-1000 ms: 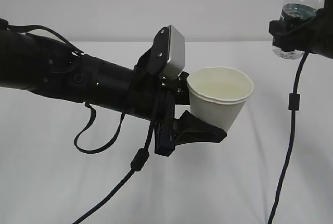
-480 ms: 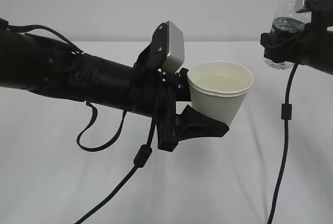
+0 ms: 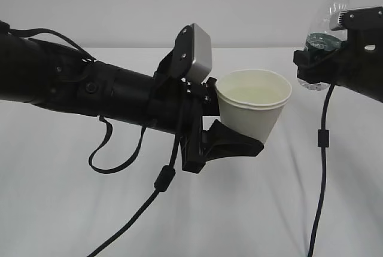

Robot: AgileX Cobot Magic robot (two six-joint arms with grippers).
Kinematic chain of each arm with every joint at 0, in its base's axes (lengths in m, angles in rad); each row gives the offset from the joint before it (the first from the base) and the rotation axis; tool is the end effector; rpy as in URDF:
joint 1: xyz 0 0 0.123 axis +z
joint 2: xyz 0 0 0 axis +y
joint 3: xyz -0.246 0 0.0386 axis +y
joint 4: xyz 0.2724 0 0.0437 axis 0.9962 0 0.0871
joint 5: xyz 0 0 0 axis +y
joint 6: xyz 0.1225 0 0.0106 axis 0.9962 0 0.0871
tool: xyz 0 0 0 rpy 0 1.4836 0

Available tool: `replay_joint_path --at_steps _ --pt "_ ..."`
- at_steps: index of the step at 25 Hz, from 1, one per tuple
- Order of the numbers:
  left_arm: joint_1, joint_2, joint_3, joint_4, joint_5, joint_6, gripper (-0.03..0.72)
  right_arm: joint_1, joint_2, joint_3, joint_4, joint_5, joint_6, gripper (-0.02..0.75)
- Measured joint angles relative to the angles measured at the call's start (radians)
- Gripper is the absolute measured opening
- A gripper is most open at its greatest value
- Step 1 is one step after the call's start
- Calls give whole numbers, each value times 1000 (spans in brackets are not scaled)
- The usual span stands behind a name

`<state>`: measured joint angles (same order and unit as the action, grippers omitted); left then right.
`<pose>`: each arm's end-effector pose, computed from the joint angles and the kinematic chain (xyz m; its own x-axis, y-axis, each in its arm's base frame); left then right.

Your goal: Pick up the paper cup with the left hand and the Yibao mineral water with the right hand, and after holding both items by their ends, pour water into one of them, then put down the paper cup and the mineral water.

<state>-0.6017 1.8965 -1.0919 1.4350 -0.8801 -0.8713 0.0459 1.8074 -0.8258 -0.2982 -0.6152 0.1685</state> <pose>0.2793 -0.3056 0.1358 0.0387 0.3407 -0.9394 0.9991 0.0056 0.0432 0.3972 0.0391 0.1150 -0.2786 -0.0891 -0.9563 -0.2293 0.9731 -0.0239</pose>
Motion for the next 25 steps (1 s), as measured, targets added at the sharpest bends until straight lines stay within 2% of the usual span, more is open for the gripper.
replay_joint_path --at_steps 25 --pt "0 0 0 0 0 0 445 0 173 -28 72 -127 -87 465"
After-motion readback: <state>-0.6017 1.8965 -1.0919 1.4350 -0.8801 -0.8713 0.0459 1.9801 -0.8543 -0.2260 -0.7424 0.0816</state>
